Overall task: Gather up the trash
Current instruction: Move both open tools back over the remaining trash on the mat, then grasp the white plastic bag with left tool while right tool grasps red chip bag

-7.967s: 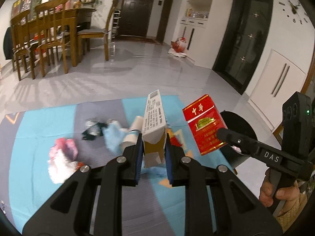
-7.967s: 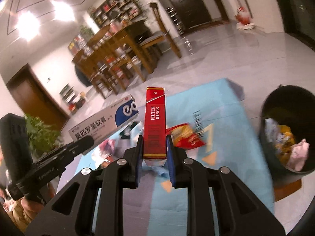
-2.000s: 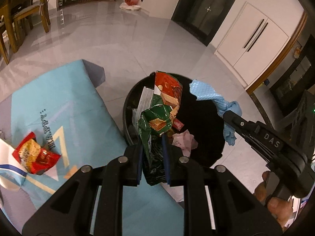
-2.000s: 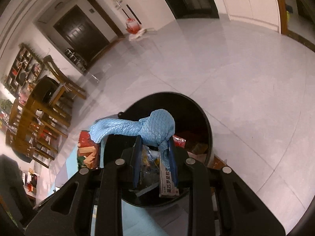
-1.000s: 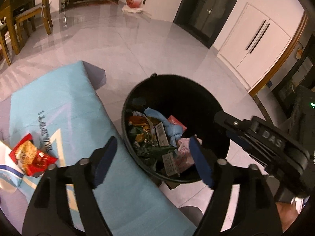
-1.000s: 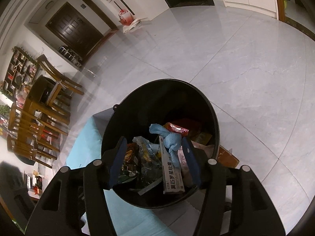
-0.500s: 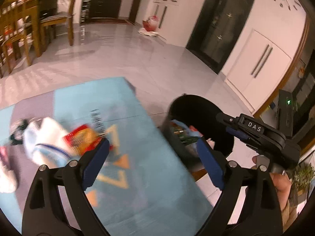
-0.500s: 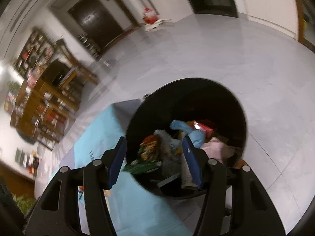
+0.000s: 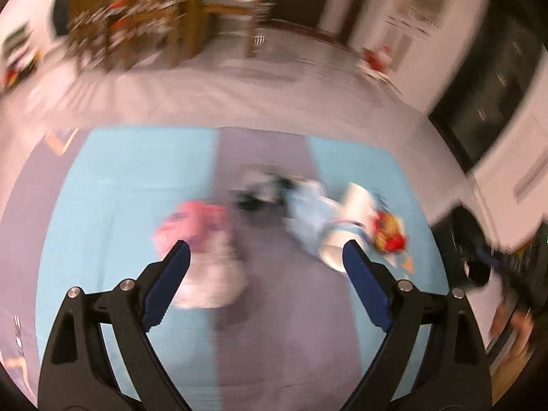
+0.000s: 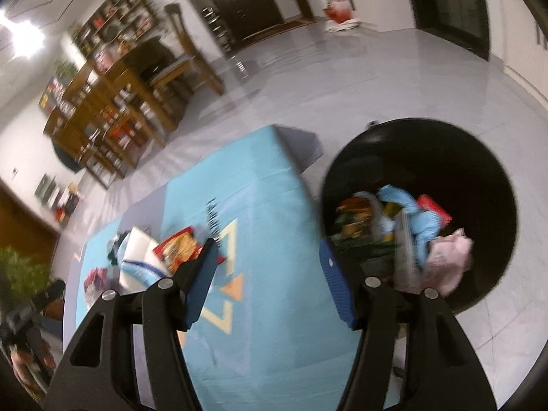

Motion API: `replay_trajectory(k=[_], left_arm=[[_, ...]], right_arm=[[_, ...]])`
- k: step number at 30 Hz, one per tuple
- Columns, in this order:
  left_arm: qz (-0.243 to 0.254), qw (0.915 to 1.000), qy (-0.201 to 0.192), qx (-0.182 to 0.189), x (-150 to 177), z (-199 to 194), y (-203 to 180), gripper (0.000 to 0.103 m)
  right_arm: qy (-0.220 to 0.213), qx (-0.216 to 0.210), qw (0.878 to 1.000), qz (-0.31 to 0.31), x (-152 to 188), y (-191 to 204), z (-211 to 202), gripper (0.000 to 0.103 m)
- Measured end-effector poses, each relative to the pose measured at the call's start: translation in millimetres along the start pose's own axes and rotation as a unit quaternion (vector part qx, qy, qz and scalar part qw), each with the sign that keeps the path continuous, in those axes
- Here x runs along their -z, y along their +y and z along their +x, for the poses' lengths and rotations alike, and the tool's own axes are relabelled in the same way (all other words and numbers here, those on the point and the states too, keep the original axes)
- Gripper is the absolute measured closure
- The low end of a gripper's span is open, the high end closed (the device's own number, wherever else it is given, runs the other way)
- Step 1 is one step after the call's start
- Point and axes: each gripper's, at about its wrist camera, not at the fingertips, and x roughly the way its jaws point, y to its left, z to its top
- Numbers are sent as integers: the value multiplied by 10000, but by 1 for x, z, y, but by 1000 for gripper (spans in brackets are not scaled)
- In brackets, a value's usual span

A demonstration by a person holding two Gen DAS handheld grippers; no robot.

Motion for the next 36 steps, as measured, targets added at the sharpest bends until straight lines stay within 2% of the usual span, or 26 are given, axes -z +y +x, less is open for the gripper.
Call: replay_trajectory(k=[4, 9, 14, 19, 25, 29, 34, 36], left_arm=[[-760, 9970, 66, 122, -11, 0, 50, 13], [-872, 9955, 329, 194, -10, 13, 69, 13], [-908, 9933, 652, 307, 7, 29, 65, 13], [-886, 9920, 797, 417, 22, 40, 61, 13], [-725, 9929, 884, 336, 32, 46, 56, 13], [-703, 9913, 1049, 359, 37, 59, 51, 15], [-651, 9915, 1091, 292, 39, 67, 46, 32], [-664, 9917, 1075, 242, 39, 69, 47, 44]], right_arm=[[352, -293, 9989, -117, 10, 27, 19, 42], [711, -596, 9951, -353, 24, 71, 41, 42], [1004, -779, 9893, -718, 36, 112, 62, 42], [1219, -876, 9834, -1024, 46, 144, 81, 42], [1301, -893, 9802, -1198, 48, 151, 86, 42], [1102, -800, 9850, -1062, 39, 139, 78, 42], [705, -380, 9937, -784, 25, 123, 81, 42], [691, -254, 9953, -628, 20, 114, 88, 42]])
